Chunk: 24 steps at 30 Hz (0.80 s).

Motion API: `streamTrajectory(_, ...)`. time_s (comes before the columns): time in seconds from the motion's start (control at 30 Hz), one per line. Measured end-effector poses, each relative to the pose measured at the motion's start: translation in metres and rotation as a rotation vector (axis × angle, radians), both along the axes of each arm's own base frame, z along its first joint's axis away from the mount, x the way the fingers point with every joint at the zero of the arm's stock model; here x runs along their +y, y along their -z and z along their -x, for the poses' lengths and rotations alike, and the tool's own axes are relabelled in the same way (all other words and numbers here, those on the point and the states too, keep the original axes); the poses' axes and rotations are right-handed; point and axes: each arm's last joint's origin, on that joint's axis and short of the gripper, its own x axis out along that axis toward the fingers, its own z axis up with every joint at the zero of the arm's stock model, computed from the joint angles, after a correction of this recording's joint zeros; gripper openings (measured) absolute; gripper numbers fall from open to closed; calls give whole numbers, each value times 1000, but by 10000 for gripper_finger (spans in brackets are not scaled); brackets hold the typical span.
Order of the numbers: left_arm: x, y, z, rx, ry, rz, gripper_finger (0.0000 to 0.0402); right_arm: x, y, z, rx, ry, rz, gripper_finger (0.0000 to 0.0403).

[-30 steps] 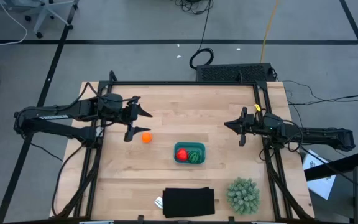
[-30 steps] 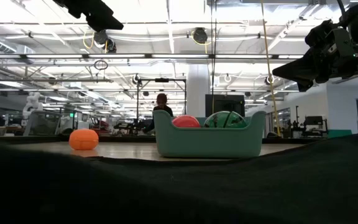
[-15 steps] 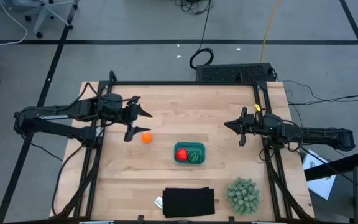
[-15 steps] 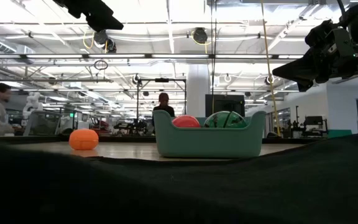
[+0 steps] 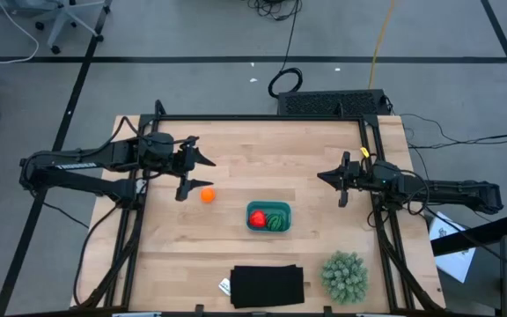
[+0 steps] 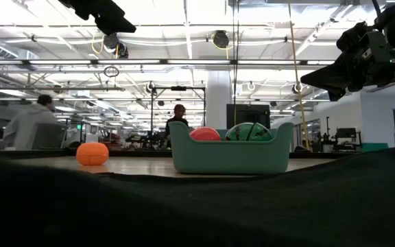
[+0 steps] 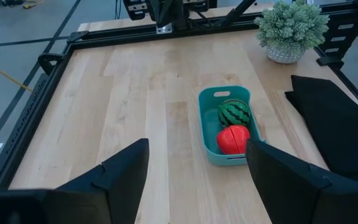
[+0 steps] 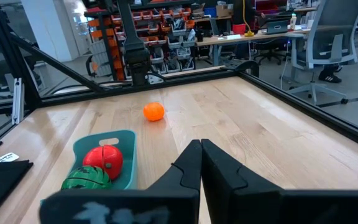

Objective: Pick and placing Produce into tupperware
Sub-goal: Put the orange pumpkin into the blue container

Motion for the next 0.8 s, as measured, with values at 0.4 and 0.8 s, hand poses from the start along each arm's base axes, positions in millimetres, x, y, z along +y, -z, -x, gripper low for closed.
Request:
streamTrajectory(0.4, -7, -7, 0, -63, -12, -47, 269, 0, 0, 0, 0, 0, 0, 0)
streamTrajectory(0.8, -13, -19, 18, -134, -74, -95, 123, 0, 1, 0, 9, 0, 0, 0)
